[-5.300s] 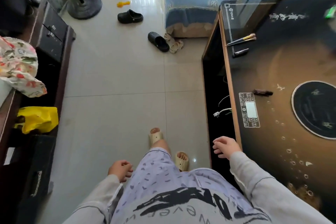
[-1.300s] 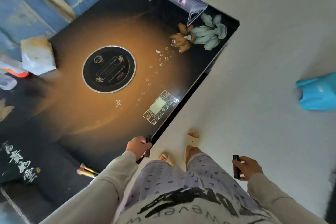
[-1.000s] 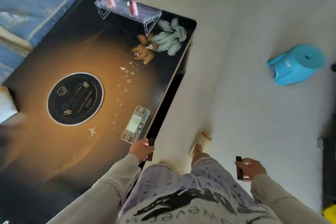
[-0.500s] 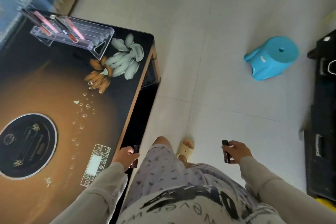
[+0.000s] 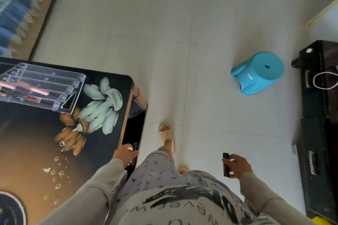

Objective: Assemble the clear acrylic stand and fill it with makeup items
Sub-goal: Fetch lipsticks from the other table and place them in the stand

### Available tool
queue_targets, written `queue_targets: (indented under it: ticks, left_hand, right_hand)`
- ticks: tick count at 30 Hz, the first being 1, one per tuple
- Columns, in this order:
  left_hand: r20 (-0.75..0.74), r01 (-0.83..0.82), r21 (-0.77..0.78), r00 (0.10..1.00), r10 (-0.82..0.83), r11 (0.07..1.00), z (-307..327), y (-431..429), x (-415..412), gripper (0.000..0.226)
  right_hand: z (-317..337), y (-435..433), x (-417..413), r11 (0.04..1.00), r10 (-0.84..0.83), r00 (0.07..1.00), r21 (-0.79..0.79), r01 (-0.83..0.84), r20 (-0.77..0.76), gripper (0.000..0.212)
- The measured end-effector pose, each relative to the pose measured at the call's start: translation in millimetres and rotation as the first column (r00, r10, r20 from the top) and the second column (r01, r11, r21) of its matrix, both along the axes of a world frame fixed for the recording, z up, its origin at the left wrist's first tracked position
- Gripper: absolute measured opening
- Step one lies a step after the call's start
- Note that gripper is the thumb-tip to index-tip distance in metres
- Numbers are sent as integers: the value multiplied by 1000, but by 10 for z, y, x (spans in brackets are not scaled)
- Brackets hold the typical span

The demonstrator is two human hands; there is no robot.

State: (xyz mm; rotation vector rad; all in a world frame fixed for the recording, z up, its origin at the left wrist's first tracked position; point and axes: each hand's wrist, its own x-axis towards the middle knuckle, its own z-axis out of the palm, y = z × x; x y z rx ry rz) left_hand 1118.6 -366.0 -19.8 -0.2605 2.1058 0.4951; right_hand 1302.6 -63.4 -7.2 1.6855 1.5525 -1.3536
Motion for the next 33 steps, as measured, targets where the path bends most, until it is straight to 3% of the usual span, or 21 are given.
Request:
queue_targets:
  ticks: [6,12,15,22,25,28,33]
  left_hand:
    - [-17,214,-22,977,-215,977,150,552,-1037,36]
    - [-22,256,-37,966,-257,966,192,979,-1686,37]
    - [-9,155,-12,988,-155,988,148,1116,-1904,35]
    - [13,-184,-13,983,185,983,79,1397,-2199,38]
    - [15,-331,-31,943,332,943,84,1532,-2256,37]
    - [7,-443,-40,896,444,896,83,1695,-2287,17]
    - [44,-623,-60,779,626,780,68,1861,-2428,21]
  right_hand:
    - [43,353,-690,996,-68,998,65,68,0,27]
    - [44,779,-1418,993,-73,997,87,75,-28,27]
    - [-3,1022,-1819,997,-36,999,70,37,-26,28]
    - [-80,1770,-3066,973,230,973,14,-230,-9,35]
    - [-25,2054,-3669,930,367,930,15,-366,-38,34]
    - [22,2252,-4228,883,470,880,29,-469,-70,30]
    - [50,2348,-4994,821,570,815,44,-569,-107,24]
